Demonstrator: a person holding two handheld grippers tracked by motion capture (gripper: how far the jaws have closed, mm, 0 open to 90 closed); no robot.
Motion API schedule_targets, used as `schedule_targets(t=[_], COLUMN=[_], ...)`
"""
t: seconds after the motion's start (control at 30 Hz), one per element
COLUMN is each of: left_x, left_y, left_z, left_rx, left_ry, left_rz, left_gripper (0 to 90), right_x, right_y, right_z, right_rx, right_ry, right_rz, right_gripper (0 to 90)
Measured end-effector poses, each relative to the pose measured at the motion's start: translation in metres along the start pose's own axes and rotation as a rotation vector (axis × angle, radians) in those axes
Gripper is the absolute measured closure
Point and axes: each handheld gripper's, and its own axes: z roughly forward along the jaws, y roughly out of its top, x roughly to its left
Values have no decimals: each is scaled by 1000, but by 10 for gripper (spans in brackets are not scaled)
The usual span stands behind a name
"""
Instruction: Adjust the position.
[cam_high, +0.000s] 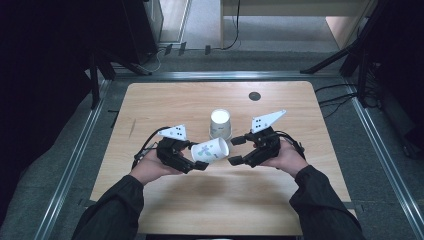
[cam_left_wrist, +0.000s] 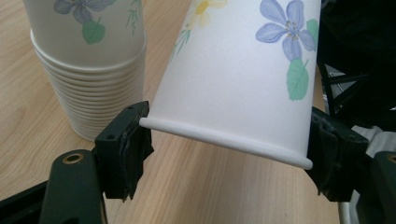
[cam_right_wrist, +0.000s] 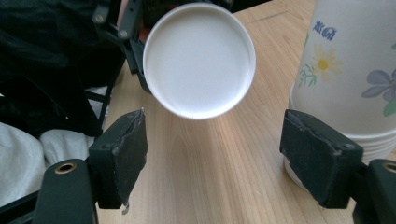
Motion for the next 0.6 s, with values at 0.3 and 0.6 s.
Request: schedule_targets(t=[0.3, 0.6], left_x=[1, -1], left_y=[9, 19], left_z=[-16, -25], left_rx=[114, 241], left_ry=[36, 65], left_rz=[22, 58], left_gripper=[243, 242], right_x=[4, 9], right_y=[0, -1], right_z=[5, 10], right_rx=[14, 23], right_ry=[-23, -44], right_rz=[-12, -29], right_gripper=[240, 240])
